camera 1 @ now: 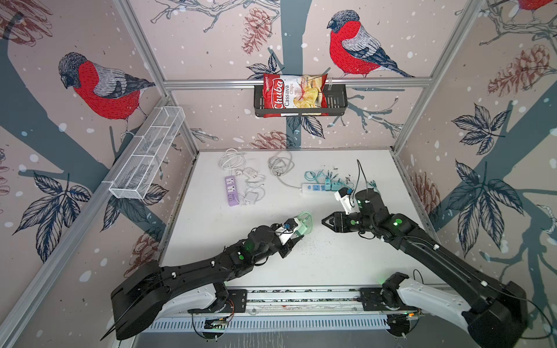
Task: Insert the plug
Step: 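Bring the right gripper to the charger held by the left gripper and grasp it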
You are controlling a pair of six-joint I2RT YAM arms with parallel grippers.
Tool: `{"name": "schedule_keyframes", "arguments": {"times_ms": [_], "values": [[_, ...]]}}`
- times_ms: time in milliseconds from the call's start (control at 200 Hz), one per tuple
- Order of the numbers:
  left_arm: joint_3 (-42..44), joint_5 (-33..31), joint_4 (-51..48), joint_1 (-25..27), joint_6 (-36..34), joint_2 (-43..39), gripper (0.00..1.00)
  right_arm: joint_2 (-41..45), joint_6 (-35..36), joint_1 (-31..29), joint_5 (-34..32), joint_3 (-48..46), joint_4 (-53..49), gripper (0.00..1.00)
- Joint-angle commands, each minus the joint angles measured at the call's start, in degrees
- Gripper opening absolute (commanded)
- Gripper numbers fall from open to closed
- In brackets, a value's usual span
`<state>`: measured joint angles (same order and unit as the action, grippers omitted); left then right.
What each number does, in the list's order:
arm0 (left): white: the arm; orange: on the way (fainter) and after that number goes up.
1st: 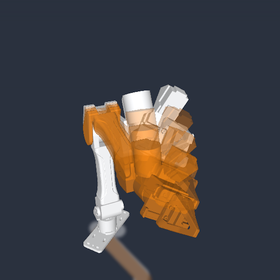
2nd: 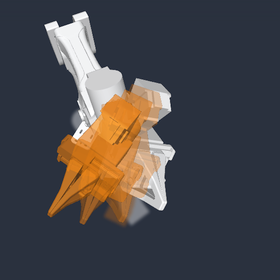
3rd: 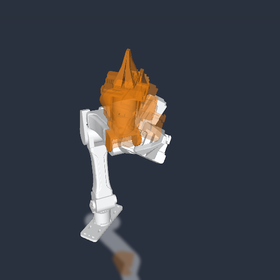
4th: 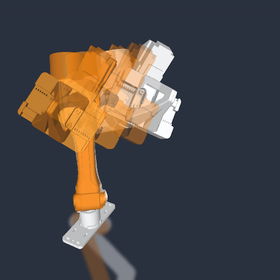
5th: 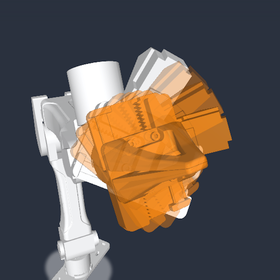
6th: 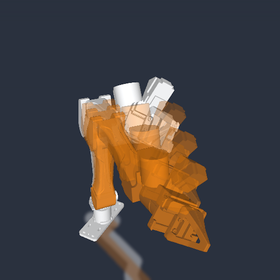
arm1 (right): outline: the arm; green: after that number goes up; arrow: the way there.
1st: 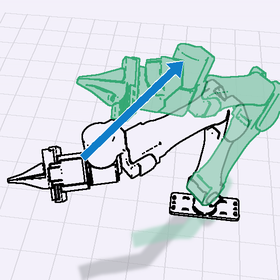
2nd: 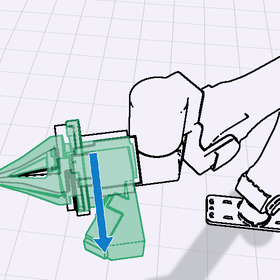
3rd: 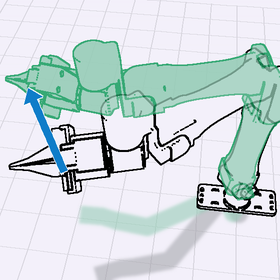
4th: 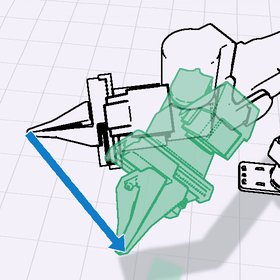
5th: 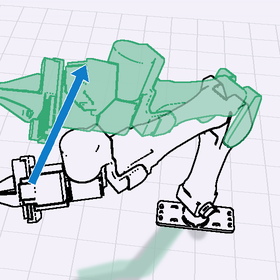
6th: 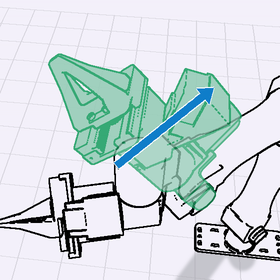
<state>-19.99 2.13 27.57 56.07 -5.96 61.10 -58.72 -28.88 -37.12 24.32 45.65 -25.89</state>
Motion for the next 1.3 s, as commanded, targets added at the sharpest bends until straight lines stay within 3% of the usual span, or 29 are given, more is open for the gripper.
{"name": "schedule_keyframes", "arguments": {"times_ms": [0,365,975,1296], "values": [[0.0,2.5,5.4,0.1,-4.1,0.7,0.36,-1.6,-0.5,-2.7,1.1,1.9,-0.6,0.47],[-0.3,3.2,7.4,0.1,-4.2,2.6,0.34,-7.2,-0.1,-10.4,-0.4,6.4,-0.9,0.42],[-0.5,3.9,6.1,0.1,-4.1,1.2,0.33,-9.9,1.2,-11.3,1.3,7.4,0.1,0.42],[-0.2,4.3,6.9,0.0,-4.1,1.8,0.32,-10.8,0.5,-12.2,2.7,7.6,1.6,0.36]]}}
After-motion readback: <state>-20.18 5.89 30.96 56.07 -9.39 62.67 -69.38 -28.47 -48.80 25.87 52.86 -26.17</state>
